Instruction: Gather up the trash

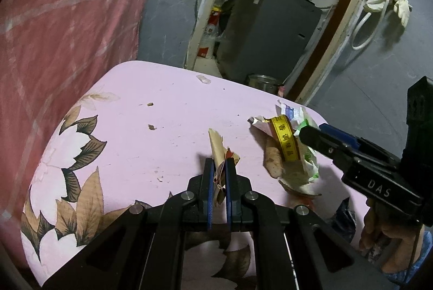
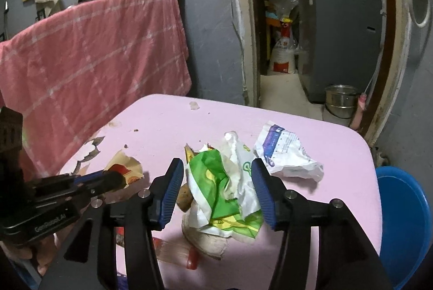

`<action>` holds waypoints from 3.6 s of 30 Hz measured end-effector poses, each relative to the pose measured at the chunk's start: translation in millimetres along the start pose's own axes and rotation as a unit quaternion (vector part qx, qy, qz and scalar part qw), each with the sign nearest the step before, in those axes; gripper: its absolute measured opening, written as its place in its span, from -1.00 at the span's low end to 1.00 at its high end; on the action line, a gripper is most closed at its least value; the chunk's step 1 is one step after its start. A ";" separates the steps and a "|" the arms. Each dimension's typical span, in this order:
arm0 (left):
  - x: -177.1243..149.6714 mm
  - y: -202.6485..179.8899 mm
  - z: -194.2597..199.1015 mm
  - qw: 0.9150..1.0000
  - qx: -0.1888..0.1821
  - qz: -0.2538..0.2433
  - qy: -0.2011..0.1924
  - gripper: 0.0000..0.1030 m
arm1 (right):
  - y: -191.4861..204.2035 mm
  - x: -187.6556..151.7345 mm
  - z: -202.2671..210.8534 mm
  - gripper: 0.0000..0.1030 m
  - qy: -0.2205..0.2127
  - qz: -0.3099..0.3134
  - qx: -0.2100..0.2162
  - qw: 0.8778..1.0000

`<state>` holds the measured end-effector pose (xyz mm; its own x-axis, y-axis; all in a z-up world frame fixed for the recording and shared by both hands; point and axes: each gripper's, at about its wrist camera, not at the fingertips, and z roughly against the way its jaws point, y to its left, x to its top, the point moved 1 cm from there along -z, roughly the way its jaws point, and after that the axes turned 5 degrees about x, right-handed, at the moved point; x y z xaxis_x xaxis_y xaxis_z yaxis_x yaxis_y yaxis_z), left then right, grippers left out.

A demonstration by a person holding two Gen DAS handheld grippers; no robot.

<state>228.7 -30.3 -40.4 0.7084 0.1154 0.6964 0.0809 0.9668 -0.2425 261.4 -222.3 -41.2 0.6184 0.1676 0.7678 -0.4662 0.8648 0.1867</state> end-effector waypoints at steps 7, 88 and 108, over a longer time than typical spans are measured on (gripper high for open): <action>-1.0 -0.1 0.1 1.000 -0.001 0.001 0.004 -0.90 | 0.0 -3.6 -6.4 -0.08 0.023 0.001 -0.014 1.000; -8.2 -263.9 -26.4 0.989 -0.111 -0.079 -0.053 0.22 | -189.9 -93.1 224.6 0.06 -0.213 -0.123 -0.154 0.957; 3.3 -134.8 91.4 0.975 -0.029 -0.049 -0.217 0.94 | -68.2 -56.5 236.7 1.00 -0.327 -0.040 -0.116 0.937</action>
<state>156.1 -139.4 56.4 0.3340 0.1206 0.9348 0.1810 0.9651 -0.1892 108.4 -402.7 47.8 0.0897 -0.1631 0.9825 -0.2371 0.9547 0.1801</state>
